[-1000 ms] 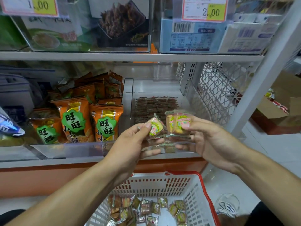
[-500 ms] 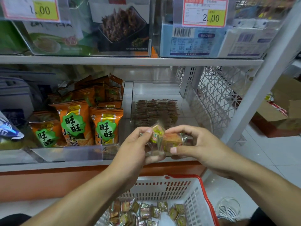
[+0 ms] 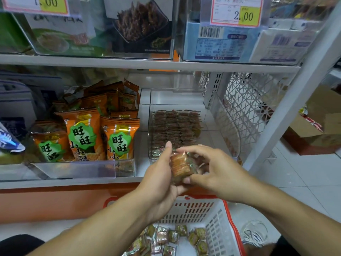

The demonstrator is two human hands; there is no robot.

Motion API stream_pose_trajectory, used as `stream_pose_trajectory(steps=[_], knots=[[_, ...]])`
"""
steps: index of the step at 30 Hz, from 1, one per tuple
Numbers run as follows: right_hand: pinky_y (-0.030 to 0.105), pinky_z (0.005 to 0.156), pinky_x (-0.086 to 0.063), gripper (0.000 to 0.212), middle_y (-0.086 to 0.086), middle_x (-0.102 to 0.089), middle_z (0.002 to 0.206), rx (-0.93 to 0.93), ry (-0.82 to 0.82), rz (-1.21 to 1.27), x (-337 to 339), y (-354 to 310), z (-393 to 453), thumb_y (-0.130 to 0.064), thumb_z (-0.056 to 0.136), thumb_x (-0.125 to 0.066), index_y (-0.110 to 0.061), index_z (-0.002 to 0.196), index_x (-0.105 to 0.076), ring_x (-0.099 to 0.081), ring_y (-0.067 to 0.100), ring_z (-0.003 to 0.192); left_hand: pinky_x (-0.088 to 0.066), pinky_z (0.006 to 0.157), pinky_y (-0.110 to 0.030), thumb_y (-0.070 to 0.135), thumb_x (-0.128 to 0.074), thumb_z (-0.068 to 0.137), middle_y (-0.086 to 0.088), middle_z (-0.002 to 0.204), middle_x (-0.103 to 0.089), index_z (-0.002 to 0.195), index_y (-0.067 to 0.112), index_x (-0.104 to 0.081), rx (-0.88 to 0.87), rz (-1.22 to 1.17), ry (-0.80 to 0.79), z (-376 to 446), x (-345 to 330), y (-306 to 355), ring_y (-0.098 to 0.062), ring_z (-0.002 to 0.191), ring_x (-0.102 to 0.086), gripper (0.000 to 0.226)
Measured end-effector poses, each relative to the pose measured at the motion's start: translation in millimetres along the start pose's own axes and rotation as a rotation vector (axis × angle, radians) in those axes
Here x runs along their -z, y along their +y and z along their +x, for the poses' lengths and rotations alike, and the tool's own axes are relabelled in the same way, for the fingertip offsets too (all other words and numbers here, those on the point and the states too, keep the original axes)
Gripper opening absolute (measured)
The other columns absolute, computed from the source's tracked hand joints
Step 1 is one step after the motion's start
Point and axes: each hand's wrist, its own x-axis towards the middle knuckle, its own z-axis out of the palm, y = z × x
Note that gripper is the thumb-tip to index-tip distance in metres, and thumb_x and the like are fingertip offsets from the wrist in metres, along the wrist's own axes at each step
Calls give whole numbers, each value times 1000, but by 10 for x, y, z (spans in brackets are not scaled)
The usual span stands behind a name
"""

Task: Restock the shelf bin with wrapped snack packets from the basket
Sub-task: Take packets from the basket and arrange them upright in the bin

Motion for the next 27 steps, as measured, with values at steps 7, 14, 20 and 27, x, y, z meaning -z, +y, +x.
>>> stream_pose_trajectory(steps=[7, 14, 20, 27], knots=[[23, 87, -51, 58, -20, -58, 112, 133, -32, -146, 56, -99, -41, -27, 76, -79, -47, 125, -56, -55, 3, 113, -54, 67, -38, 63, -53, 94, -26, 104, -76, 114, 1, -71, -3, 51, 46, 77, -12, 43, -41, 94, -72, 68], [19, 84, -46, 49, -2, -66, 116, -105, 185, -410, 698, 247, 608, -15, 80, -80, -22, 125, -61, -65, 15, 106, -56, 81, -16, 65, -56, 89, 14, 113, -70, 114, 36, -63, -418, 620, -8, 80, 39, 127, -2, 101, -68, 39], [40, 97, -48, 38, 15, -45, 130, -436, 3, -742, 329, 847, 1175, -9, 95, -59, -9, 133, -49, -57, 39, 118, 5, 123, -25, 59, -58, 93, 15, 162, -24, 157, 38, -21, -790, 1644, 43, 260, 290, -85, -2, 152, -4, 77], [38, 102, -46, 105, 20, -36, 152, -571, 234, -217, 222, 1048, 1462, 2, 84, -72, -18, 161, -2, -47, 37, 135, 28, 115, -38, 64, -48, 95, -2, 172, 9, 159, 27, 22, -673, 1986, -27, 307, 375, -146, -21, 155, 22, 102]])
